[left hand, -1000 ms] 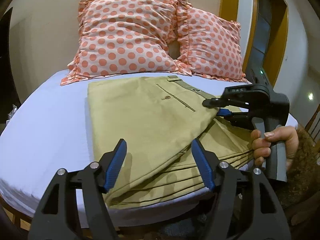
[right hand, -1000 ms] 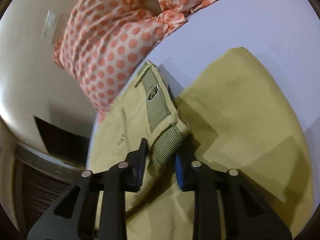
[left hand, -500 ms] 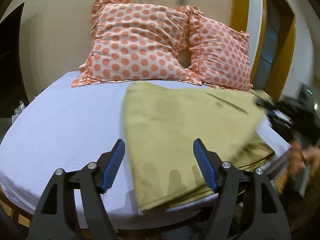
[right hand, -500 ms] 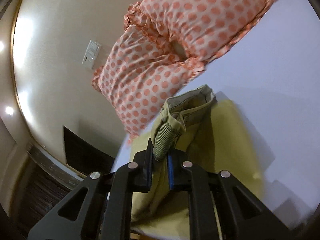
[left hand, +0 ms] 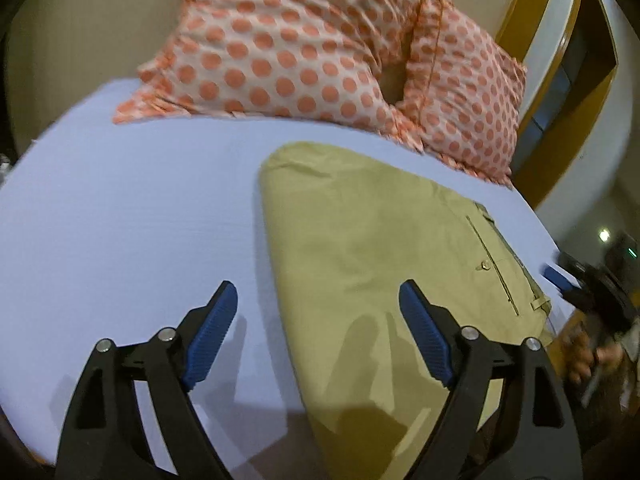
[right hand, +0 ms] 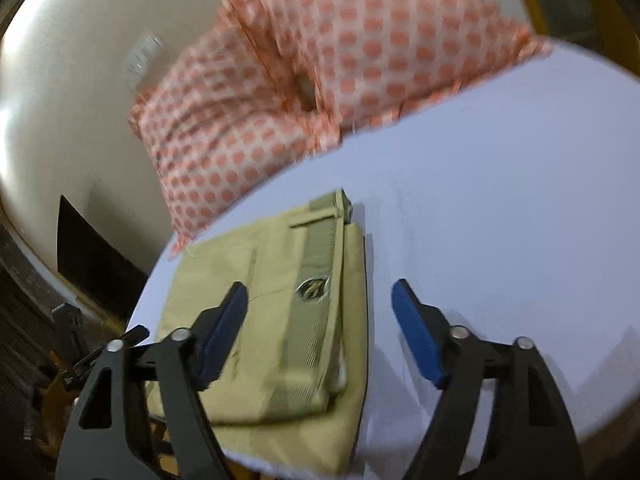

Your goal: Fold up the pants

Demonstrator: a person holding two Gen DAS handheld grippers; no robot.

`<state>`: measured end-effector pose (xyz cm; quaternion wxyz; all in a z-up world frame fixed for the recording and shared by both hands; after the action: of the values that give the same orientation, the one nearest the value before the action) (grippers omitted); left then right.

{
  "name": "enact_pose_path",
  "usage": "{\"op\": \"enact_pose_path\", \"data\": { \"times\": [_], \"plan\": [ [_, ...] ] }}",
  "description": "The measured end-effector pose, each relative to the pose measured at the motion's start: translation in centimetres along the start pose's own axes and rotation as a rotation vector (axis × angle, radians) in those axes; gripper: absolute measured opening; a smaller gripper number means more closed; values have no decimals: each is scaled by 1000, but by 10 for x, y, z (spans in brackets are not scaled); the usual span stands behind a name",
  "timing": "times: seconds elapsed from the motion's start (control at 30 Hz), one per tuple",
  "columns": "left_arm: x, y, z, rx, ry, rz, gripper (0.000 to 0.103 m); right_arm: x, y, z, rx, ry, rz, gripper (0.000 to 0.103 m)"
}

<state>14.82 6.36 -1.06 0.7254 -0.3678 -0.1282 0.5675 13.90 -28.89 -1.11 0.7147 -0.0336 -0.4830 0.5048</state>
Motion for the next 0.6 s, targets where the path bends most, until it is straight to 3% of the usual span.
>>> {"op": "enact_pose_path", "data": {
  "times": [0.17,0.37,0.4,0.43,0.47,0.53,0.6],
  "plan": [
    [2,-2,-32,111,63,4,83,-11,-11,-54,153,60,-3,63],
    [-8,-13,-52,162,115,-28,84,-2,-12,-67,214,-56,-10,60],
    [-8,-14,-54,167,123,-24,84,-3,-10,-66,221,-74,-14,50],
    [-9,-16,-55,170,132,-16,78,-4,-8,-67,237,-93,-22,42],
    [-8,-16,-55,174,130,-8,71,-4,-3,-69,278,-147,-59,24],
    [-3,-18,-54,179,107,12,32,-4,1,-70,316,-234,-127,18],
    [0,-21,-51,175,102,21,19,4,-4,-65,308,-279,-125,15]
  ]
}}
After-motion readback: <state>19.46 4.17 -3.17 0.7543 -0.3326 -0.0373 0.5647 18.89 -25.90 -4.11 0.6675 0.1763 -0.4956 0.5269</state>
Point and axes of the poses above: each gripper's, at about its wrist camera, not at the fingertips, and z roughly against the way its jaws point, x to its left, y to its underside, the point moved 9 cm from there along -z, roughly the way its jaws point, and after that the axes turned 7 degrees about -z, right-handed, at the moved point
